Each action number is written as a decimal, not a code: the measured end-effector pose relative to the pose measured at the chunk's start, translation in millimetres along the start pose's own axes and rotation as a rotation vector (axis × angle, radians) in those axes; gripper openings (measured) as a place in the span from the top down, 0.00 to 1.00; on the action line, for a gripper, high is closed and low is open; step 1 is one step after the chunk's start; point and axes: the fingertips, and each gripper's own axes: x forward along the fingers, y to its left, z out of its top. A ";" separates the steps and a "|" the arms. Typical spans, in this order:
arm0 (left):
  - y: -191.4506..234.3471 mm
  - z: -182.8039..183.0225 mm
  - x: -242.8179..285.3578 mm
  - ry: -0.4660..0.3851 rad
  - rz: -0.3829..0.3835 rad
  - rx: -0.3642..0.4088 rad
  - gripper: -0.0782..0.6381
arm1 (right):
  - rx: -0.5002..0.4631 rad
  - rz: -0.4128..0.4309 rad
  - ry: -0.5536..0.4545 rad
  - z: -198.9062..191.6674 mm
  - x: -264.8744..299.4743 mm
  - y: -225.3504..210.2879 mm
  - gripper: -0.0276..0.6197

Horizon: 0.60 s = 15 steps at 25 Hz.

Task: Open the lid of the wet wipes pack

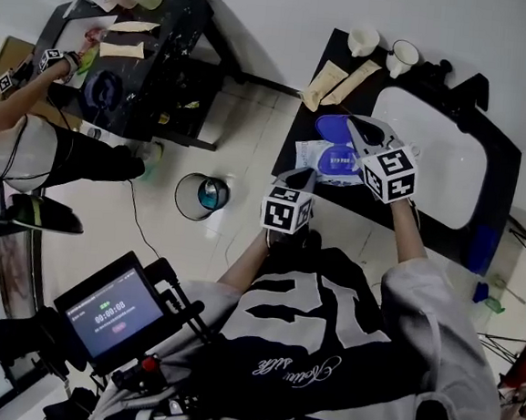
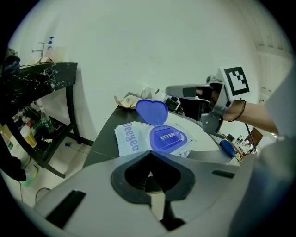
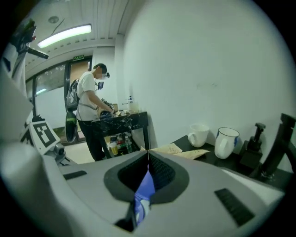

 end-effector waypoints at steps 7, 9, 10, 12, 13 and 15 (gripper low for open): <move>-15.0 2.7 -21.4 -0.031 -0.004 0.031 0.89 | 0.213 -0.054 -0.109 1.6 -52.7 21.5 0.96; -21.3 9.5 -29.5 -0.062 -0.008 0.041 0.89 | 0.252 -0.064 -0.128 -1.5 -64.5 29.2 0.96; -25.0 14.1 -34.2 -0.081 -0.009 0.044 0.89 | 0.270 -0.068 -0.135 -3.1 -70.4 33.3 0.96; -33.2 24.8 -44.5 -0.123 -0.012 0.050 0.89 | 0.301 -0.074 -0.146 -6.6 -81.8 41.6 0.96; -37.6 30.5 -50.3 -0.146 -0.014 0.052 0.89 | 0.315 -0.074 -0.149 -8.5 -87.0 45.7 0.96; -48.2 40.5 -62.8 -0.190 -0.017 0.056 0.89 | 0.337 -0.069 -0.155 -12.3 -97.6 54.4 0.96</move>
